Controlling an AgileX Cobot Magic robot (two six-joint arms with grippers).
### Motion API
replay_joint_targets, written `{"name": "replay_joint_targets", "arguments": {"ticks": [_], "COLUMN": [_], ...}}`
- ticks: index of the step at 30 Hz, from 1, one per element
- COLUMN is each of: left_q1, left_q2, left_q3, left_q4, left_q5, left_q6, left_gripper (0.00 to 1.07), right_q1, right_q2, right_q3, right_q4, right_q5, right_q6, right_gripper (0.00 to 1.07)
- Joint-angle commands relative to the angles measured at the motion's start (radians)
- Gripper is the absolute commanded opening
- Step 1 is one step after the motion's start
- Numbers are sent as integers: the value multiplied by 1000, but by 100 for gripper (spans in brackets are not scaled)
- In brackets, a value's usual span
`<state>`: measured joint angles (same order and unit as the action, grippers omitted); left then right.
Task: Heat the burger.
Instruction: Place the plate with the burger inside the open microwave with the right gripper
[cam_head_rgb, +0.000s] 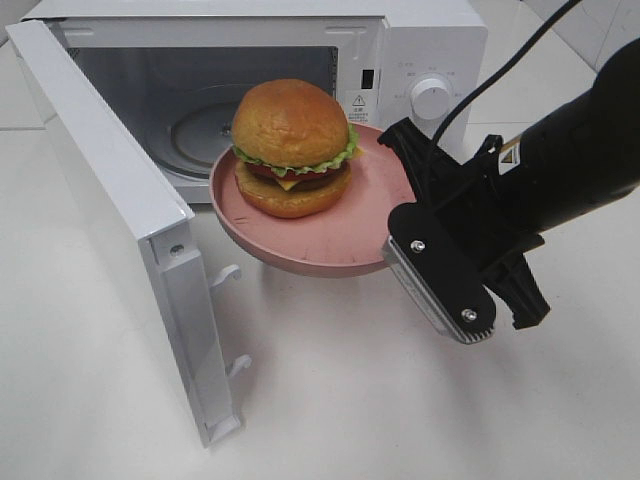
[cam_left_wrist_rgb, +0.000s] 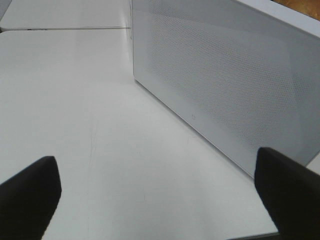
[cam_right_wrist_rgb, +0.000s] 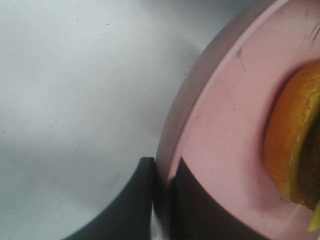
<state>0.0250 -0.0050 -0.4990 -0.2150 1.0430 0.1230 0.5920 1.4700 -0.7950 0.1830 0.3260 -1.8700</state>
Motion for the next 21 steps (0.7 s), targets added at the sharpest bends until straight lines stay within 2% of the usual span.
{"name": "replay_joint_targets", "arguments": {"ticks": [1, 21], "left_q1": [0, 0], "left_q2": [-21, -21], "left_q3": [2, 2], "left_q4": [-1, -1], "left_q5": [-8, -8], "left_q6": [0, 0], "left_gripper": [103, 103], "right_q1": [8, 8], "right_q2": [16, 247], "right_q3": [-38, -247], "right_q4": [8, 4], "right_q5": [-62, -54], "right_q6": [-5, 9], "right_gripper": [1, 2]}}
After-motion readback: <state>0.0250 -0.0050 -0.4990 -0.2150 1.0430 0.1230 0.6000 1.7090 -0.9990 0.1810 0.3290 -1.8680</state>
